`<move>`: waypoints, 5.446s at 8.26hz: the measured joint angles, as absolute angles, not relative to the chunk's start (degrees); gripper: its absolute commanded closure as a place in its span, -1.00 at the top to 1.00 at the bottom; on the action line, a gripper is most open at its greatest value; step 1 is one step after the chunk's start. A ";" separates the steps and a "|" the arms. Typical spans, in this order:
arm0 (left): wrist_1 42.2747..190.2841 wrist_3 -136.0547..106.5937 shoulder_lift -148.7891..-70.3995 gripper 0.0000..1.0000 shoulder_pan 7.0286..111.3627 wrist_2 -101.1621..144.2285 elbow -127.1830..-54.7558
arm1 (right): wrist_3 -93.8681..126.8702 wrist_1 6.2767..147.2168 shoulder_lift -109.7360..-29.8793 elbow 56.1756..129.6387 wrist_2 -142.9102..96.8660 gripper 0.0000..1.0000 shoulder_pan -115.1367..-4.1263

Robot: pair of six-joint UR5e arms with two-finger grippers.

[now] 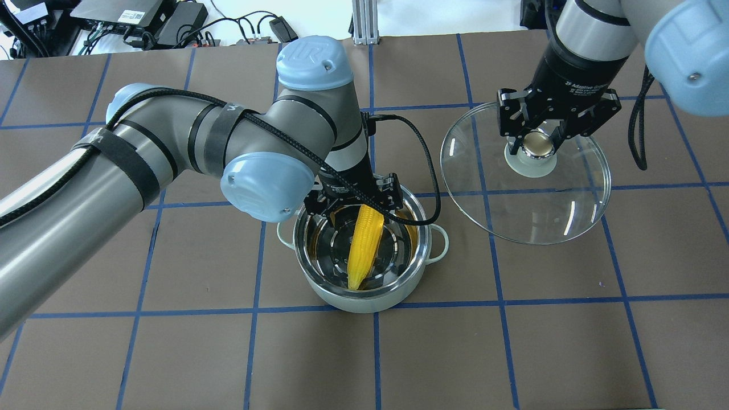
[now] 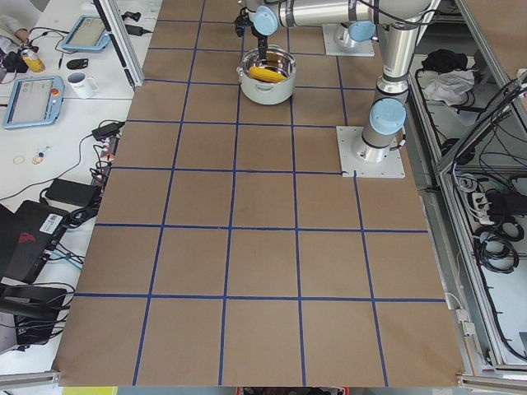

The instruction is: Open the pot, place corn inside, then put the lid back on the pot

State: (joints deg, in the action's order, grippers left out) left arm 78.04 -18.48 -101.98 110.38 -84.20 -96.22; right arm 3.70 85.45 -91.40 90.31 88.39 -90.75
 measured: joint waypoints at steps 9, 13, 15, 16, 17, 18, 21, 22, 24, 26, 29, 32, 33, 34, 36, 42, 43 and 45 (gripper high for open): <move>90.06 -8.66 -100.37 1.00 90.85 -88.43 -80.17 | 28.59 95.39 -80.12 88.12 86.80 0.04 -112.27; 90.26 -8.00 -100.05 1.00 88.04 -92.85 -80.18 | 33.17 98.91 -76.41 88.02 86.15 0.04 -115.92; 90.20 -7.88 -99.35 1.00 88.22 -94.78 -80.51 | 33.65 99.03 -76.21 89.00 86.11 0.04 -116.07; 90.26 -7.66 -99.05 1.00 88.32 -95.03 -80.57 | 33.93 99.03 -76.16 89.38 86.09 0.04 -116.11; 90.31 -7.55 -98.90 1.00 88.37 -95.13 -80.63 | 34.29 98.95 -76.14 89.79 86.10 0.04 -116.28; 90.33 -7.50 -98.85 1.00 88.39 -95.20 -80.65 | 34.46 99.01 -76.12 90.27 86.12 0.04 -116.49; 90.46 -7.39 -98.95 1.00 88.36 -95.27 -80.54 | 34.60 99.19 -76.11 90.76 86.13 0.04 -116.70; 90.56 -7.39 -98.89 1.00 88.34 -95.28 -80.48 | 34.66 99.21 -76.11 90.82 86.11 0.04 -116.78; 90.95 -7.39 -98.80 1.00 88.39 -95.30 -80.54 | 35.46 99.28 -75.97 90.83 86.34 0.04 -117.26; 91.05 -7.45 -98.78 1.00 88.41 -95.28 -80.61 | 35.98 99.53 -75.83 90.83 86.52 0.04 -117.54; 91.13 -7.47 -98.79 1.00 88.42 -95.35 -80.64 | 36.13 99.75 -75.63 90.87 86.50 0.05 -117.59; 91.15 -7.47 -98.79 1.00 88.42 -95.36 -80.75 | 36.10 100.17 -75.54 90.99 86.29 0.07 -117.60; 91.19 -7.47 -98.75 1.00 88.42 -95.37 -80.80 | 36.08 100.23 -75.52 91.02 86.25 0.09 -117.60; 91.26 -7.47 -98.71 1.00 88.42 -95.39 -80.77 | 36.09 100.23 -75.46 91.04 86.23 0.13 -117.60; 91.40 -7.47 -98.58 1.00 88.42 -95.37 -80.83 | 36.09 100.20 -75.43 91.05 86.22 0.35 -117.60; 91.33 -7.47 -98.59 1.00 88.42 -95.36 -81.03 | 35.94 100.21 -75.65 91.02 86.50 0.65 -117.57; 91.32 -7.47 -98.60 1.00 88.42 -95.36 -81.04 | 35.93 100.22 -75.80 91.00 86.57 0.65 -117.54; 91.30 -7.47 -98.67 1.00 88.42 -95.33 -81.07 | 36.01 100.20 -75.83 91.03 86.50 0.51 -117.52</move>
State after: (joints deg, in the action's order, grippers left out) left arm 91.30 -7.47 -98.67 88.42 -95.33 -81.07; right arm 36.01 100.20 -75.83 91.03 86.50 -117.52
